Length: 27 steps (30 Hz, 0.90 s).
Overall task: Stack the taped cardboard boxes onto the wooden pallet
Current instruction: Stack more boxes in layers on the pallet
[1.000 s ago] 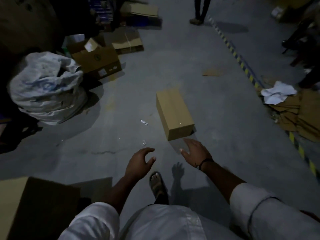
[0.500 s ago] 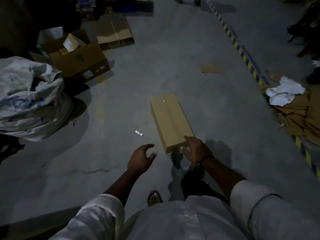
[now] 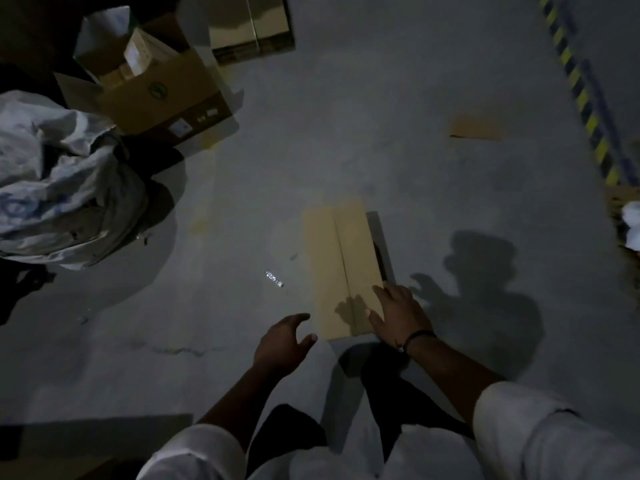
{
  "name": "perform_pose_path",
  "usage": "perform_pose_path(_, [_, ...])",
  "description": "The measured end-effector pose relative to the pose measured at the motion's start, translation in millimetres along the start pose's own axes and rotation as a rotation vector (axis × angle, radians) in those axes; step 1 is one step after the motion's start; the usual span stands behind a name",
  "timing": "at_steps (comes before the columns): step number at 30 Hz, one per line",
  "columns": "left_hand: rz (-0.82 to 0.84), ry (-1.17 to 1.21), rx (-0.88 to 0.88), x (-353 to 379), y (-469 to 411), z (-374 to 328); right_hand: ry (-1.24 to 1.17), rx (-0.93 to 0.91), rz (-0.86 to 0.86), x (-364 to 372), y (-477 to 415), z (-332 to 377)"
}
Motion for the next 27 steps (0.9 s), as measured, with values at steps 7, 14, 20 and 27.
perform_pose_path(7, [-0.096,0.039,-0.142,26.6,-99.5,-24.0,0.101,0.016,0.117,11.5,-92.9,-63.7])
perform_pose_path(14, [0.021,-0.140,-0.082,106.3,-223.6,29.0,0.051,-0.013,0.013,86.4,-221.4,-112.8])
perform_pose_path(20, [-0.018,-0.059,-0.117,163.6,-304.8,75.5,0.073,-0.071,-0.002,152.5,-309.3,-159.8])
perform_pose_path(27, [-0.042,0.034,-0.024,206.3,-355.7,89.0,-0.070,-0.155,-0.059,198.6,-332.4,-173.4])
Point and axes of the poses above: each hand's wrist, its own y-axis away from the middle knuckle, its own x-axis out of the palm, z = x × y, the point moved 1 cm from there along -y, towards the middle knuckle, and after that the axes turned 2 degrees about -y, right-handed, at the moved point
